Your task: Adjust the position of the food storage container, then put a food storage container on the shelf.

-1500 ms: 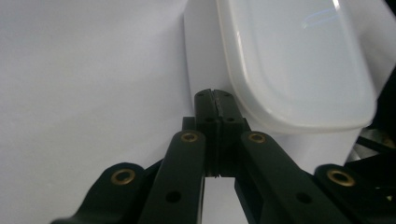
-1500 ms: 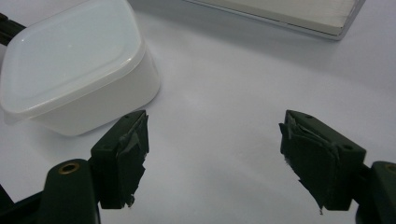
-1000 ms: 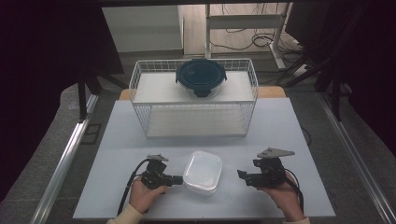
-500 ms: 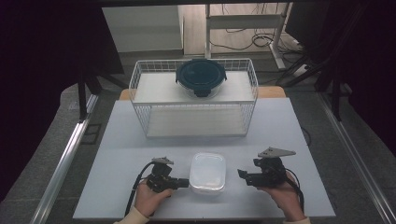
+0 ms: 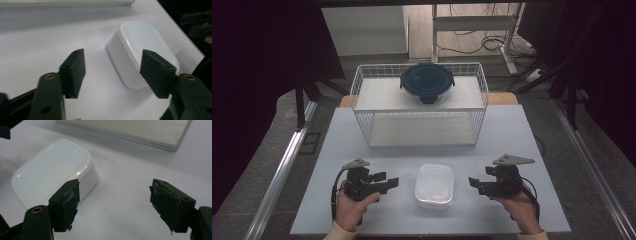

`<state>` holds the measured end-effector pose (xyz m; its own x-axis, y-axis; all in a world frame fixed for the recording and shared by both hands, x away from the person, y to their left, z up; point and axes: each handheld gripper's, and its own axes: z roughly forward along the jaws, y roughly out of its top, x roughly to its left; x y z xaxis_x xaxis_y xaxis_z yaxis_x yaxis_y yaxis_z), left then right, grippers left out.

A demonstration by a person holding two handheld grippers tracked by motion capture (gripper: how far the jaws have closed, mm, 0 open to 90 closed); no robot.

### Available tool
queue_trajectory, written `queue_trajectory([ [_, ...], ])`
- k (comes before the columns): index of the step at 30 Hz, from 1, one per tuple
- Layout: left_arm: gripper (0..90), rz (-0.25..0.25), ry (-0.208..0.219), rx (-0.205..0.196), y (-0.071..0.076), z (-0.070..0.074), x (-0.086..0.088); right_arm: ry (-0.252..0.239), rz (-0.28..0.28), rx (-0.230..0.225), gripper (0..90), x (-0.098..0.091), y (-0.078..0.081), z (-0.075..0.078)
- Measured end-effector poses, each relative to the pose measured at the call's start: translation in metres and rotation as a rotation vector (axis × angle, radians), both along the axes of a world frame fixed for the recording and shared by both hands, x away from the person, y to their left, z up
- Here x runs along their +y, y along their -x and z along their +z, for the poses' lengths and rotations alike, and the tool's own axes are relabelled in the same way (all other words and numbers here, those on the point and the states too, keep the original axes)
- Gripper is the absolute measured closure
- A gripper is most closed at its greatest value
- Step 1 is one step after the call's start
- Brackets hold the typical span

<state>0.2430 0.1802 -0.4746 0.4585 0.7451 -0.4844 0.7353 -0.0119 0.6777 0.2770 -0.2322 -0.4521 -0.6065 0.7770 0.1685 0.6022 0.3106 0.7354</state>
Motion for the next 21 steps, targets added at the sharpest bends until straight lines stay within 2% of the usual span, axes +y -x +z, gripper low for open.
queue_trajectory([
  [2, 31.1, 0.008, 0.031, 0.003, 0.0004, 0.0017, 0.0045, -0.016, 0.019, -0.001, 23.8, 0.0030, 0.0006, 0.0015],
  [4, 30.1, 0.015, 0.039, 0.005, 0.0004, 0.0022, 0.0053, -0.033, 0.031, -0.003, 23.8, 0.0042, 0.0013, 0.0028],
  [7, 28.9, 0.013, 0.048, 0.009, 0.0004, 0.0021, 0.0046, -0.055, 0.038, -0.001, 23.8, 0.0036, 0.0029, 0.0020],
  [17, 26.3, 0.000, 0.063, 0.026, -0.0053, -0.0001, 0.0007, -0.068, 0.026, -0.006, 24.0, -0.0017, 0.0071, 0.0040],
  [18, 26.3, -0.005, 0.060, 0.023, -0.0059, 0.0005, -0.0004, -0.090, 0.025, -0.004, 24.1, -0.0029, 0.0084, 0.0044],
  [21, 26.2, -0.008, 0.070, 0.021, -0.0082, 0.0004, -0.0020, -0.101, 0.019, -0.004, 24.0, -0.0034, 0.0099, 0.0053],
])
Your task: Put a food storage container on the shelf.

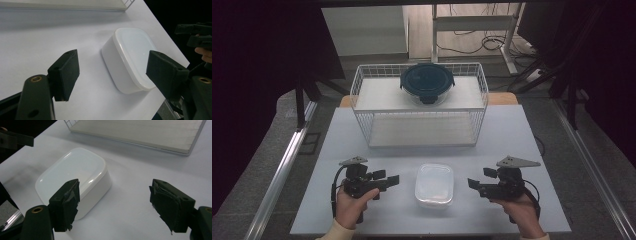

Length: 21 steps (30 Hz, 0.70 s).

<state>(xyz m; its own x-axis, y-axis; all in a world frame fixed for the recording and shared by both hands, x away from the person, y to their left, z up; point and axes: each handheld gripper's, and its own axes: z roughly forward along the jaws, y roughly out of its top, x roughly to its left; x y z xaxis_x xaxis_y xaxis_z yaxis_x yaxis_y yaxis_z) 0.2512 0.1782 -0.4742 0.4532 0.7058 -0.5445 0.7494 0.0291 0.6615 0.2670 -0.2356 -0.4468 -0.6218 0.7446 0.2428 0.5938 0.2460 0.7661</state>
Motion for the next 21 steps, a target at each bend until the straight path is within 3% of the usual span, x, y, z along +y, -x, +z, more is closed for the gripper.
queue_trajectory([
  [6, 26.6, -0.017, 0.020, 0.016, -0.005, -0.004, 0.001, -0.032, -0.025, 0.008, 25.3, 0.001, 0.000, -0.001],
  [9, 27.6, -0.038, 0.033, 0.022, -0.006, -0.004, -0.001, -0.043, -0.027, 0.032, 26.8, 0.004, 0.000, -0.003],
  [11, 30.1, -0.080, 0.036, 0.027, -0.008, -0.005, -0.006, -0.079, -0.025, 0.056, 28.2, 0.012, -0.001, -0.004],
  [13, 32.3, -0.084, 0.042, 0.031, -0.011, -0.005, -0.007, -0.105, -0.008, 0.082, 29.1, 0.018, -0.001, -0.006],
  [20, 35.5, -0.113, 0.064, 0.081, -0.023, -0.007, -0.016, -0.089, 0.003, 0.129, 33.4, 0.033, -0.003, -0.012],
  [21, 36.8, -0.111, 0.083, 0.096, -0.024, -0.007, -0.017, -0.092, 0.009, 0.142, 34.4, 0.037, -0.005, -0.012],
])
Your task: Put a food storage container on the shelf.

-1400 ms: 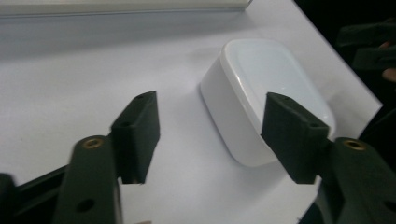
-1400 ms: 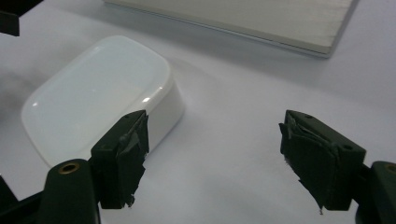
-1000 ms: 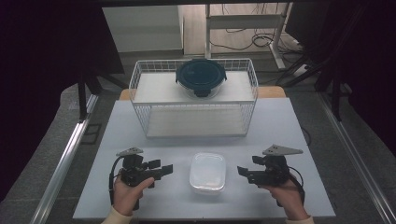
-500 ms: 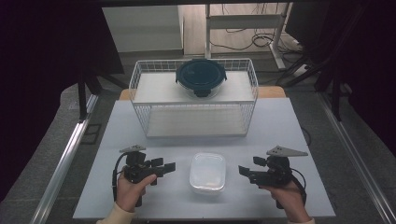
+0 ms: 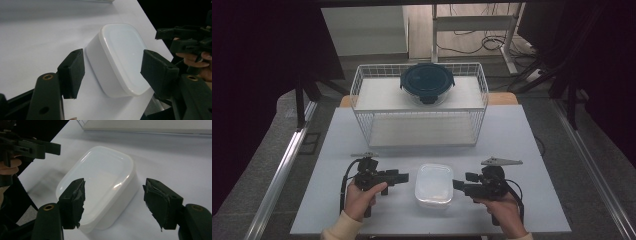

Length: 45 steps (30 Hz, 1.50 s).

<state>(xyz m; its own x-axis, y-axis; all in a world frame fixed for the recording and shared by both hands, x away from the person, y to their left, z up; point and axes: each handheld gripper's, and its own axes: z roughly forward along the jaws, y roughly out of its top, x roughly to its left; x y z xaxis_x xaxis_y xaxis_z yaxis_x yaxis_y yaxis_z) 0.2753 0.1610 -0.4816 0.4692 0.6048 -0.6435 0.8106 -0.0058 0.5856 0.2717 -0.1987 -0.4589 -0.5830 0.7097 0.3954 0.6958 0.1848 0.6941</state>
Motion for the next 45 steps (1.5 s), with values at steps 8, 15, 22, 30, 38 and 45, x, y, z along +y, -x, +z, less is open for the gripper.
queue_trajectory([
  [8, 41.8, -0.068, 0.041, 0.074, -0.018, -0.012, -0.015, -0.025, -0.011, 0.054, 38.2, 0.015, -0.017, -0.010],
  [15, 44.2, -0.081, 0.065, 0.085, -0.022, -0.017, -0.019, -0.033, -0.033, 0.079, 41.0, 0.009, -0.011, -0.019],
  [22, 47.8, -0.122, 0.066, 0.131, -0.027, -0.029, -0.027, -0.077, -0.042, 0.163, 50.1, 0.007, -0.010, -0.030],
  [30, 61.6, -0.108, 0.090, 0.179, -0.025, -0.037, -0.032, -0.131, -0.034, 0.222, 61.3, 0.006, -0.012, -0.036],
  [38, 70.5, -0.105, 0.100, 0.168, -0.018, -0.032, -0.028, -0.174, -0.057, 0.261, 68.6, 0.003, -0.011, -0.035],
  [45, 74.9, -0.099, 0.104, 0.147, -0.011, -0.026, -0.027, -0.176, -0.045, 0.242, 73.0, 0.000, -0.008, -0.029],
])
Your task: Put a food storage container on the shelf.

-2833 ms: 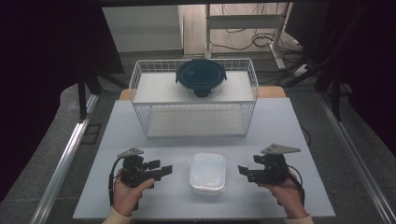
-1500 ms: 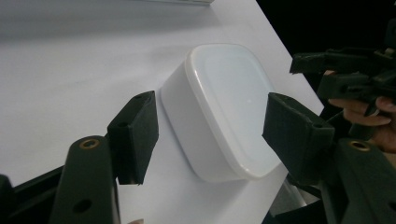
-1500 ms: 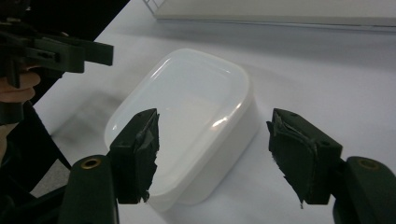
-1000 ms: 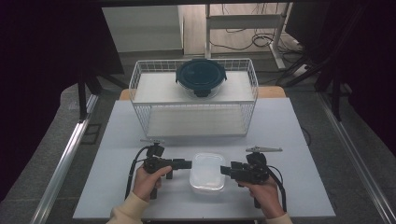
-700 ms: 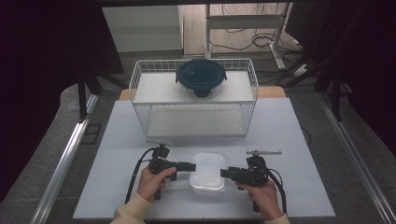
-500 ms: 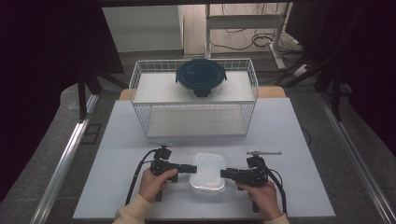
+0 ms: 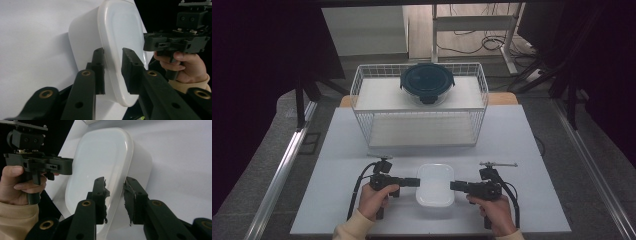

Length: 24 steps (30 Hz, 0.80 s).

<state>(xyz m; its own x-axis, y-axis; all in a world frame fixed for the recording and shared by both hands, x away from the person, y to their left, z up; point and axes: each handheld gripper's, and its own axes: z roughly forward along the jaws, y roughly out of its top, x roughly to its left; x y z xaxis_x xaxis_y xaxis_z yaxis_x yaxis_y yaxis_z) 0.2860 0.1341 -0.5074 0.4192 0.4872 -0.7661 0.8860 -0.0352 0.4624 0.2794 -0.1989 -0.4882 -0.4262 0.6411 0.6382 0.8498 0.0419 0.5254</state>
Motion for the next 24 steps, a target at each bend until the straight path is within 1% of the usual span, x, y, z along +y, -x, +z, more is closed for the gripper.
queue_trajectory([
  [2, 76.5, 0.005, -0.003, -0.012, 0.003, 0.002, 0.000, 0.005, 0.004, -0.015, 74.6, 0.000, 0.001, 0.003],
  [3, 77.3, 0.008, 0.002, -0.018, 0.003, 0.003, 0.001, 0.002, 0.004, -0.017, 75.5, 0.000, 0.002, 0.003],
  [5, 80.5, 0.004, 0.017, -0.028, 0.005, 0.006, 0.003, 0.000, 0.007, -0.037, 78.6, -0.002, 0.003, 0.006],
  [6, 80.5, 0.004, 0.017, -0.028, 0.005, 0.006, 0.003, 0.000, 0.007, -0.037, 78.6, -0.002, 0.003, 0.006],
  [7, 80.5, 0.002, 0.007, -0.035, 0.006, 0.007, 0.002, 0.001, 0.009, -0.040, 79.0, -0.002, 0.003, 0.007],
  [10, 80.5, 0.003, -0.003, -0.049, 0.008, 0.009, 0.002, 0.006, 0.014, -0.048, 79.2, -0.002, 0.003, 0.008],
  [13, 80.5, 0.007, -0.001, -0.068, 0.011, 0.014, 0.002, 0.005, 0.021, -0.063, 79.3, -0.001, 0.004, 0.010],
  [14, 80.5, 0.007, -0.001, -0.068, 0.011, 0.014, 0.002, 0.005, 0.021, -0.063, 79.3, -0.001, 0.004, 0.010],
  [16, 80.5, 0.010, 0.001, -0.084, 0.013, 0.018, 0.002, 0.007, 0.027, -0.077, 79.3, -0.001, 0.005, 0.013],
  [17, 80.5, 0.010, -0.002, -0.094, 0.014, 0.021, 0.003, 0.004, 0.029, -0.096, 79.3, -0.001, 0.006, 0.018],
  [18, 80.5, 0.012, -0.002, -0.106, 0.015, 0.024, 0.003, 0.004, 0.033, -0.106, 79.3, -0.001, 0.007, 0.020],
  [19, 80.5, 0.015, -0.001, -0.133, 0.018, 0.032, 0.004, 0.002, 0.035, -0.120, 79.4, 0.000, 0.008, 0.024],
  [20, 80.5, 0.015, -0.001, -0.133, 0.018, 0.032, 0.004, 0.002, 0.035, -0.120, 79.4, 0.000, 0.008, 0.024],
  [22, 80.5, 0.013, 0.003, -0.156, 0.019, 0.041, 0.005, -0.001, 0.044, -0.144, 79.3, 0.000, 0.008, 0.031],
  [23, 80.5, 0.017, 0.005, -0.167, 0.020, 0.045, 0.006, 0.000, 0.050, -0.169, 79.3, 0.001, 0.008, 0.040],
  [24, 80.5, 0.017, 0.006, -0.175, 0.019, 0.049, 0.006, 0.000, 0.050, -0.169, 79.3, 0.001, 0.008, 0.040],
])
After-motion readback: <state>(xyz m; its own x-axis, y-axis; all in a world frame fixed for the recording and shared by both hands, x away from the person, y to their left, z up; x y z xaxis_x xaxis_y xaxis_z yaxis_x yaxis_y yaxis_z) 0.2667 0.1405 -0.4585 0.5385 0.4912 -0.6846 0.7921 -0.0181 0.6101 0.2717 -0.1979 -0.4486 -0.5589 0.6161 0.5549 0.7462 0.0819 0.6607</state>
